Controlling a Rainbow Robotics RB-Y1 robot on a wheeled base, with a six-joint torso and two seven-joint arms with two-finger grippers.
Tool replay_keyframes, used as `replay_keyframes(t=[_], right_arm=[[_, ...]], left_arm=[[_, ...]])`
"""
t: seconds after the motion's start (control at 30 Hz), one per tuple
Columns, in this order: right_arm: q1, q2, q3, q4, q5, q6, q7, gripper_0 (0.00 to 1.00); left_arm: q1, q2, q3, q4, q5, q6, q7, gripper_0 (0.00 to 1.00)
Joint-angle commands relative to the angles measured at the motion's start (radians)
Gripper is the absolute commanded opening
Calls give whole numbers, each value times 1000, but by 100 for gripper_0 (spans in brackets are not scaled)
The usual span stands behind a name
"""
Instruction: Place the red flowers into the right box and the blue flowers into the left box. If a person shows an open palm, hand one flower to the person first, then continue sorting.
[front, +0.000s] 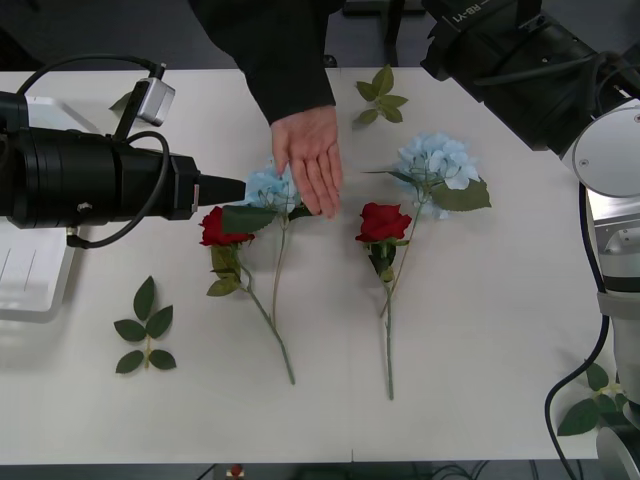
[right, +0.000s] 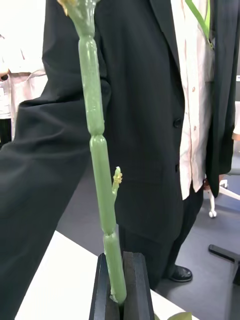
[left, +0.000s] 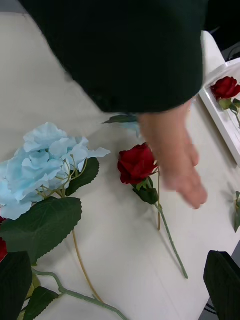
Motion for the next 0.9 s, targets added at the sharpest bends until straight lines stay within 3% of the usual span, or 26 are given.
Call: replay_keyframes(t=[0.03, 0.63, 0.67, 0.7, 0.73, 0.77, 0.8, 0.87, 0.9], right_arm=[[-20, -17, -4, -20, -1, -9, 34, 0], [-20, -17, 1, -20, -39, -9, 53, 0], [-20, -17, 1, -20, -42, -9, 56, 4], [-20, -17, 1, -20, -43, -9, 57, 17], [-20, -17, 1, -20, -45, -9, 57, 38], [-19, -17, 1, -20, -51, -9, 61, 68], [-20, -17, 1, -20, -57, -9, 62, 83], [-19, -17, 1, -20, -63, -9, 65, 100], [-19, -17, 1, -20, -66, -9, 67, 100]], left_arm=[[-5, -21, 22, -21, -12, 4, 19, 100], [-2, -27, 24, -21, -12, 4, 17, 100], [-2, -27, 24, -21, -11, 4, 17, 100], [-2, -27, 24, -21, -11, 4, 17, 100], [-2, -27, 25, -21, -11, 4, 17, 100], [-1, -27, 25, -21, -11, 4, 17, 100], [-2, -27, 25, -21, -9, 4, 17, 100], [-2, -27, 27, -22, -9, 4, 17, 100], [-1, -27, 27, -21, -9, 4, 17, 100]])
